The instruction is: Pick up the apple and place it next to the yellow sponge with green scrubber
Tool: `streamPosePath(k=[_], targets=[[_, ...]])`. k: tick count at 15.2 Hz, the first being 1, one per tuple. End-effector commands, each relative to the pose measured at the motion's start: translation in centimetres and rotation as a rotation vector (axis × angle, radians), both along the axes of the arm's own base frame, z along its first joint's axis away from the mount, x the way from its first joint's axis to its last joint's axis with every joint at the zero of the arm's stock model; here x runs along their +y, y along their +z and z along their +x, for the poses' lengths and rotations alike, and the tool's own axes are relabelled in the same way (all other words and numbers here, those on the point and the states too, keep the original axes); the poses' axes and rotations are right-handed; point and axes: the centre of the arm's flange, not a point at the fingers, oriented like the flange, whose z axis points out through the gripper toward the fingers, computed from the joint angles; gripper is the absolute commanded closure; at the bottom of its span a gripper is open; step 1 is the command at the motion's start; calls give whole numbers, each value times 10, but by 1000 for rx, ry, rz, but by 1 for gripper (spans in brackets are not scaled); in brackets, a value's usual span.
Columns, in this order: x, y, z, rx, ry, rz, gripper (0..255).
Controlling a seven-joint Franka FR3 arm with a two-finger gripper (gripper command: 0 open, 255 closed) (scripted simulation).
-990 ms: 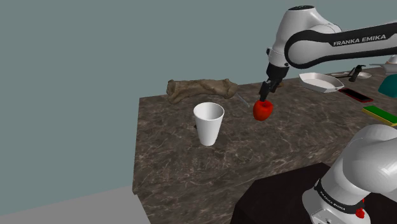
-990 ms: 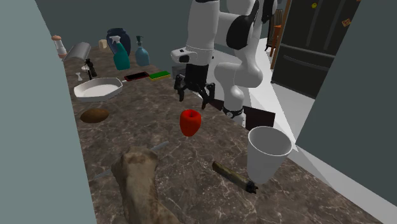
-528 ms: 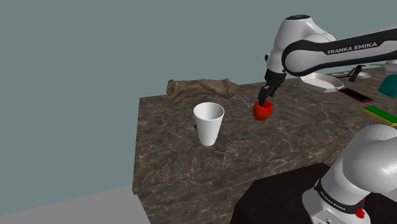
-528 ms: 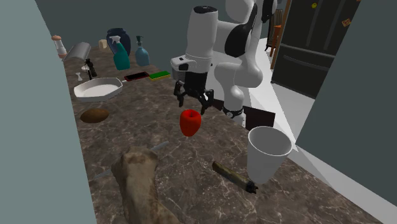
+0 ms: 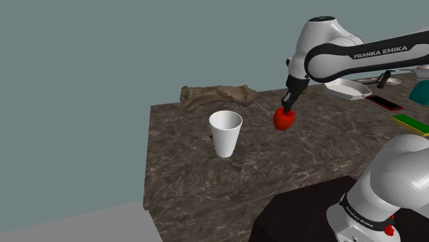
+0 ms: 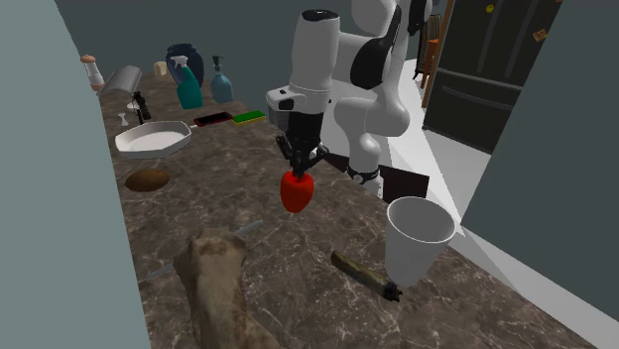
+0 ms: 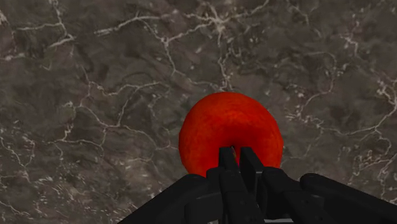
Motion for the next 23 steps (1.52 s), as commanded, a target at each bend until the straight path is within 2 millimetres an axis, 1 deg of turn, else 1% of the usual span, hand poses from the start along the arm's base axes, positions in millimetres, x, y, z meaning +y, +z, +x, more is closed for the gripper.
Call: streamPosePath(k=[1, 6, 23], targets=[[0, 0, 0, 0, 0, 0, 255], [0, 0, 0, 0, 0, 0, 255], [0, 90, 0, 0, 0, 0, 255]])
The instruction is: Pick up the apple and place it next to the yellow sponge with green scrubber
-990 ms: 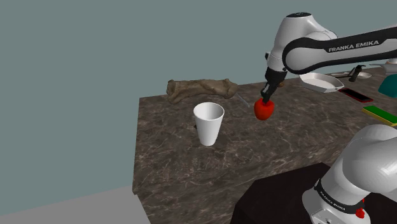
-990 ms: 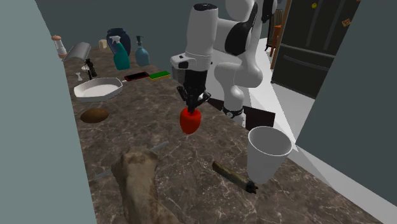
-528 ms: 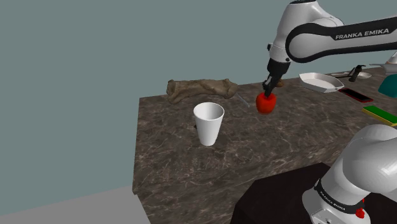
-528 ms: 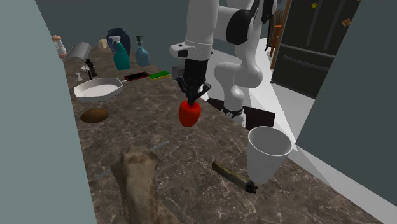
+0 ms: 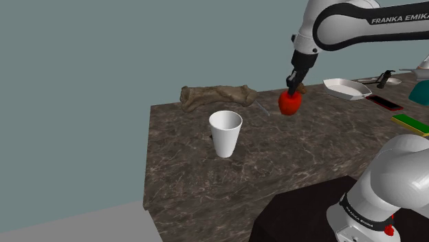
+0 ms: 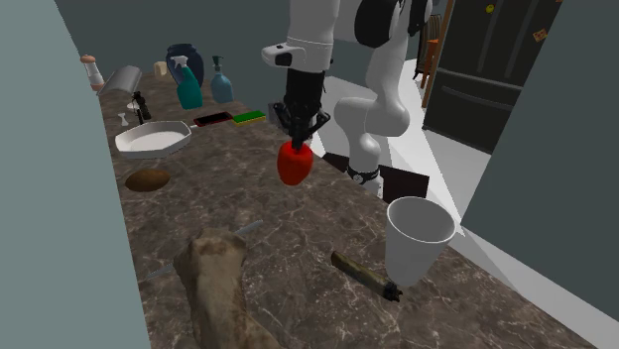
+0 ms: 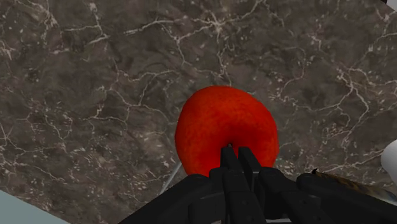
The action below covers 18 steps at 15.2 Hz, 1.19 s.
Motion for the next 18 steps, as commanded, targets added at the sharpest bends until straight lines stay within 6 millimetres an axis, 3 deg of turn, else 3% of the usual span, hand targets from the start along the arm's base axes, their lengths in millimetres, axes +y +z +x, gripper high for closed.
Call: streamPosePath(k=[1, 17, 18], targets=[[0, 11, -1, 0, 0, 0, 255], [0, 92, -1, 0, 0, 0, 255], [-11, 92, -9, 0, 0, 0, 255]])
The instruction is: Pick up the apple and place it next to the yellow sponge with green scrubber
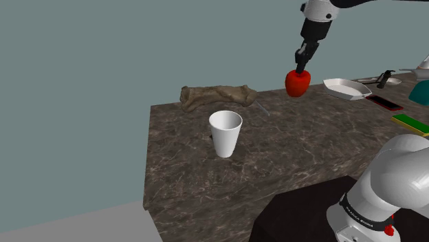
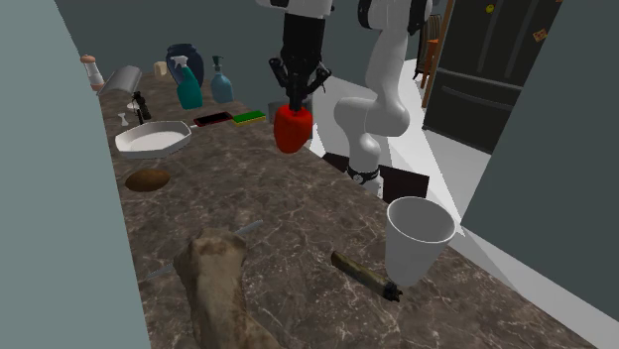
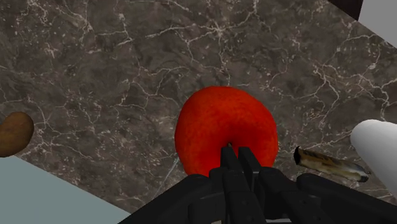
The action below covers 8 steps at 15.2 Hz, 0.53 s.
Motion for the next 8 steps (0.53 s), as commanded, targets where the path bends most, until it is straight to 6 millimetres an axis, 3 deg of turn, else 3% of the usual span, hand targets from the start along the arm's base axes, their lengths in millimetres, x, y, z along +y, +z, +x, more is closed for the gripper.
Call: streamPosePath(k=[1, 8], targets=[[-17, 2, -11, 0, 0, 0, 255], [-92, 3, -65, 0, 0, 0, 255]])
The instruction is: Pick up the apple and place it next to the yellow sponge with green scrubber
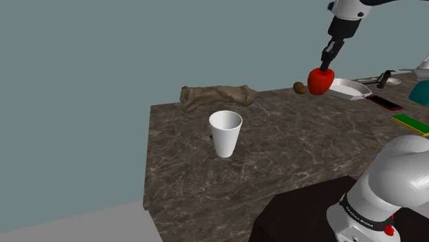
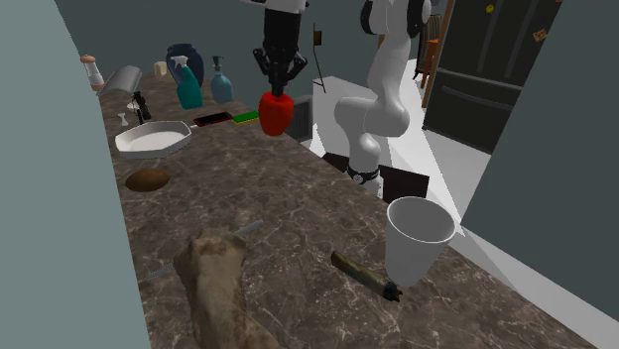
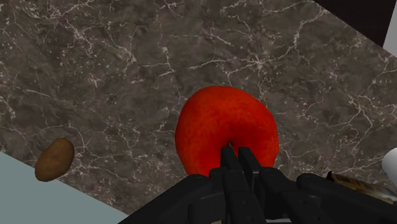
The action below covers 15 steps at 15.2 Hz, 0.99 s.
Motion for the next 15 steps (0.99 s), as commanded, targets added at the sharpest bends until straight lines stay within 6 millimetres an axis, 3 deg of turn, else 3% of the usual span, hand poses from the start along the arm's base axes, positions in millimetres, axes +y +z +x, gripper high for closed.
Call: streamPosePath(k=[1, 15], targets=[[-24, 0, -17, 1, 1, 0, 255], [-174, 1, -126, 1, 1, 0, 255]])
